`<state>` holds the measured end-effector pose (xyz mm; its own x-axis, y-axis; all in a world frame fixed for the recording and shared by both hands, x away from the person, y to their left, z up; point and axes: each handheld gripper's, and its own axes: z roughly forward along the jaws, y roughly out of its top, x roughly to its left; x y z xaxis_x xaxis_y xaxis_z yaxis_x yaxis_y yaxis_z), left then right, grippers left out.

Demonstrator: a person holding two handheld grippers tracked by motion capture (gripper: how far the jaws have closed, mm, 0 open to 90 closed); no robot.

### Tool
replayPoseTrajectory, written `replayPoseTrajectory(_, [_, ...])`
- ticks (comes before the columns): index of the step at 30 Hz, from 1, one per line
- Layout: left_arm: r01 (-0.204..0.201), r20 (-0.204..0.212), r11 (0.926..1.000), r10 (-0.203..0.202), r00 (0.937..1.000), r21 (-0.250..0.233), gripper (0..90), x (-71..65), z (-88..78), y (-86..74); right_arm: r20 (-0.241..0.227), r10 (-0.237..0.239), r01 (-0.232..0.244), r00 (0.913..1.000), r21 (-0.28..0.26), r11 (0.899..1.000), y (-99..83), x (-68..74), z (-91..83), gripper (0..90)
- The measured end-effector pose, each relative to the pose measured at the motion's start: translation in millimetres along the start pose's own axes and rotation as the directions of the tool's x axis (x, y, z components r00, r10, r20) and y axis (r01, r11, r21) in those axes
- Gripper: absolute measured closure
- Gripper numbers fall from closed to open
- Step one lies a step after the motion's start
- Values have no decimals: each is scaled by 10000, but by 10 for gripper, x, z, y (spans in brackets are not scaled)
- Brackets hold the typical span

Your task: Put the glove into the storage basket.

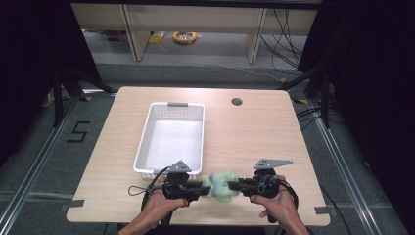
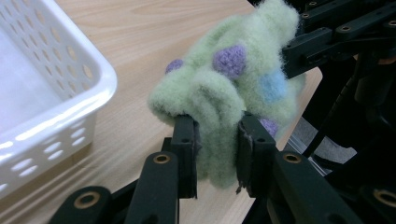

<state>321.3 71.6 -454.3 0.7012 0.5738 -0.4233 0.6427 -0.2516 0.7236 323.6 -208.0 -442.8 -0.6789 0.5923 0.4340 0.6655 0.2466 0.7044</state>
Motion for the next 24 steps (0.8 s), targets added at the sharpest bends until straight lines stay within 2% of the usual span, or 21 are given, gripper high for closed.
replayPoseTrajectory(1, [3,-9,10000,-3,10000,-51,707,-2,-18,18,-16,-7,7,10000,15,10000,18,10,-4,754])
replayPoseTrajectory(2, [-56,-63,10000,55,10000,-31,707,-5,-37,36,85,-267,268,9996,-31,9996,49,-1,-7,754])
replayPoseTrajectory(3, [-56,-63,10000,55,10000,-31,707,-5,-37,36,73,32,-32,10000,15,10000,73,32,-12,754])
replayPoseTrajectory(7, [-85,-297,9999,82,9995,-100,706,10,-145,162,20,-87,87,10000,-28,10000,195,46,6,754])
replayPoseTrajectory(8, [-2,-273,9999,-1,9996,-121,706,15,-168,186,79,-268,268,9996,-60,9996,234,45,2,754])
replayPoseTrajectory(10, [38,-299,9998,-43,9995,-170,706,23,-217,236,31,-191,191,9998,36,9998,325,99,-8,754])
replayPoseTrajectory(11, [45,-337,9998,-52,9994,-203,706,25,-255,270,43,-388,388,9992,-28,9992,359,97,-7,754])
replayPoseTrajectory(14, [20,-391,9994,-34,9992,-357,705,40,-340,343,71,-420,420,9991,-21,9991,490,155,-15,754])
replayPoseTrajectory(15, [-38,-453,9994,23,9990,-338,705,46,-364,362,113,-617,617,9980,-7,9981,532,161,-10,754])
replayPoseTrajectory(17, [-45,-515,9994,27,9987,-346,705,62,-396,391,185,-704,703,9973,65,9975,606,185,6,754])
replayPoseTrajectory(18, [-35,-669,9993,10,9978,-368,705,72,-414,405,127,-816,816,9966,32,9967,632,180,17,754])
replayPoseTrajectory(19, [22,-572,9995,-41,9984,-329,705,101,-439,421,82,-696,695,9975,52,9976,661,198,38,754])
replayPoseTrajectory(23, [92,-751,9994,-117,9971,-339,705,184,-524,466,76,-951,949,9954,175,9953,791,213,115,754])
replayPoseTrajectory(24, [115,-760,9994,-140,9970,-341,706,206,-550,478,-14,-791,791,9969,159,9967,809,225,136,754])
